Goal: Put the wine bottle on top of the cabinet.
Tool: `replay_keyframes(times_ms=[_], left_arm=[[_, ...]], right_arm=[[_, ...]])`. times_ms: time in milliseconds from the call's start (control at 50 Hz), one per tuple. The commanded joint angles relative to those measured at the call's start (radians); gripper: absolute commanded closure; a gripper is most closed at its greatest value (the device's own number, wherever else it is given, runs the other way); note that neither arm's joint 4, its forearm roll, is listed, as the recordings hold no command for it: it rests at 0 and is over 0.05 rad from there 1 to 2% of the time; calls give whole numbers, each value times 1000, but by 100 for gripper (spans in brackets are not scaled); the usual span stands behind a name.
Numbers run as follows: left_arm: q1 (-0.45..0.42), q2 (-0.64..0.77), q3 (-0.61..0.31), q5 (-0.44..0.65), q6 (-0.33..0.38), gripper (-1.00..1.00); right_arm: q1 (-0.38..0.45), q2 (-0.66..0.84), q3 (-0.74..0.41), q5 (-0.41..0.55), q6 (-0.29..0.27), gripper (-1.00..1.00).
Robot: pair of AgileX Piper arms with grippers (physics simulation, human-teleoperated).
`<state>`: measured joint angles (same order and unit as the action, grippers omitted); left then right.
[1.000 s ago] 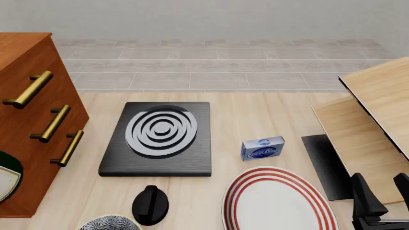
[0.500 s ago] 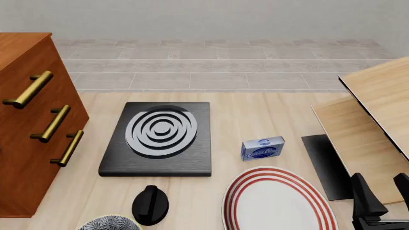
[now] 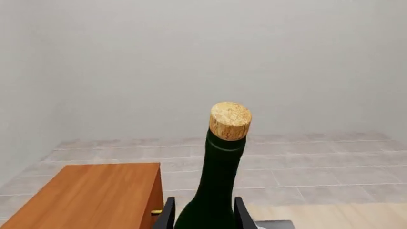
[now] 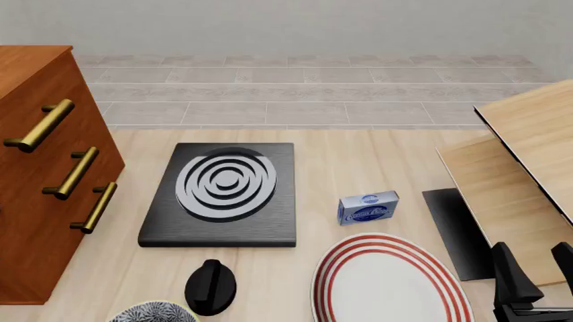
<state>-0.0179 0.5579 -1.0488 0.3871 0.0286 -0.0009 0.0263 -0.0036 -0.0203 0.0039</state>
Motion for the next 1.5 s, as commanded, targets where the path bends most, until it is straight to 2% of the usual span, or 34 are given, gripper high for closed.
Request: replay_keyframes(times_ms=[20,60,100,340,740,980,1500], left_arm=[[69,97,-60,-32,-9,100],[87,100,-60,-44,21,100],[92,110,-67,-40,6,100],[159,167,-123,-49,17,100],[283,242,-126,-117,14,100],[325,282,-203,-103,18,100],[472,382,-135,-229,29,100]], right_arm=[[0,0,0,0,0,-100],[0,0,0,0,0,-100],[0,0,0,0,0,-100],[0,0,0,0,0,-100],[0,0,0,0,0,-100],[0,0,0,0,0,-100],[0,0,0,0,0,-100]])
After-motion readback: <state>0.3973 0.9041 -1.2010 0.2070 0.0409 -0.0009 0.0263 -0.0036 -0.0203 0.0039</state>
